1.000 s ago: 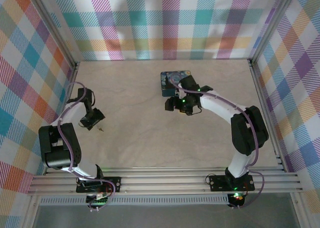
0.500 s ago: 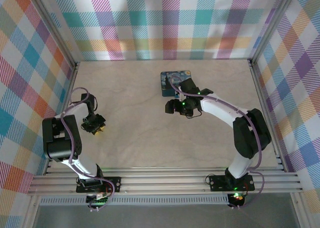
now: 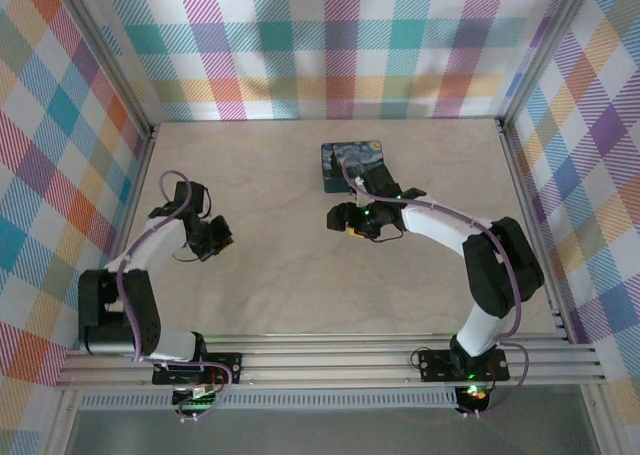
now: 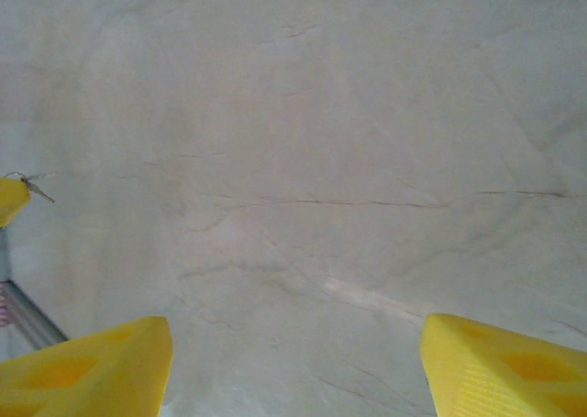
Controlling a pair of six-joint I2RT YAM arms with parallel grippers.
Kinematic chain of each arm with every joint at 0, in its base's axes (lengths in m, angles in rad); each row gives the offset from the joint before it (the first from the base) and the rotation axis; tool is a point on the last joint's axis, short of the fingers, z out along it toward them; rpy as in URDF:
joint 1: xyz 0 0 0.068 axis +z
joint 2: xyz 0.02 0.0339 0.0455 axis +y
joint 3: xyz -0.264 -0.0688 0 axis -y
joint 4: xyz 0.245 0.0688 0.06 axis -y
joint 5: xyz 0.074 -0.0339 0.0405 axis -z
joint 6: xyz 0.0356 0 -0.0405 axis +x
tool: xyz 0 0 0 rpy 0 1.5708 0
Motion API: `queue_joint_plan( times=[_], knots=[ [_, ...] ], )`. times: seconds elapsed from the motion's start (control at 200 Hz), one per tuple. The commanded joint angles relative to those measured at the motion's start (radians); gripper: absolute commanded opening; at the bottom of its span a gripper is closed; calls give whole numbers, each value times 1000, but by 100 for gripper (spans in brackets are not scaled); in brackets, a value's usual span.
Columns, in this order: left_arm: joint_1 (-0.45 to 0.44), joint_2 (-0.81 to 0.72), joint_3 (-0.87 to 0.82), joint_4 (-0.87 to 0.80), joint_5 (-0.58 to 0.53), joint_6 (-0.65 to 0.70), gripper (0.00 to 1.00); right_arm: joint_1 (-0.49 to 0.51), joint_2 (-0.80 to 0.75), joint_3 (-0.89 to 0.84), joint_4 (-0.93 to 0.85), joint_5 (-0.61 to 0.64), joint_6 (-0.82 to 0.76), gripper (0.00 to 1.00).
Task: Unlock a padlock with a key
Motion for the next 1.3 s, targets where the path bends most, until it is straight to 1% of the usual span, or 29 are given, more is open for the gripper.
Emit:
queue_joint_plan(
  times=[0.0, 0.055, 0.12, 0.23, 0.305, 0.415, 0.475, 0.565, 0.615, 0.77, 0.87, 1.13, 1.295],
  knots=[
    [-27, -67, 58, 81, 231, 50, 0, -14, -69, -31, 169, -108, 42, 69],
    [-40, -78, 82, 118, 328, 72, 0, -15, -86, -44, 207, -126, 49, 67],
    [-66, -83, 116, 136, 402, 106, 0, -19, -105, -53, 235, -142, 72, 65],
    [-128, -83, 167, 139, 459, 182, 0, -31, -131, -60, 276, -189, 138, 65],
    [-168, -69, 192, 139, 489, 209, 0, -33, -145, -53, 280, -210, 172, 65],
    [-215, -25, 236, 137, 548, 216, 0, -32, -162, -62, 312, -237, 183, 65],
    [-244, -2, 269, 120, 588, 248, 0, -31, -176, -88, 342, -231, 170, 65],
    [-284, 32, 341, 32, 602, 338, 0, -31, -228, -158, 391, -178, 100, 67],
    [-297, 51, 379, -19, 608, 367, 0, -31, -262, -190, 398, -138, 43, 66],
    [-311, 88, 446, -84, 626, 373, 0, -11, -364, -290, 485, -47, -182, 65],
    [-326, 92, 468, -82, 637, 365, 0, 21, -382, -305, 514, 3, -325, 63],
    [-369, 101, 508, -91, 622, 334, 0, 119, -303, -233, 617, -26, -536, 61],
    [-381, 94, 524, -111, 612, 328, 0, 133, -260, -200, 682, -44, -561, 58]
  ],
)
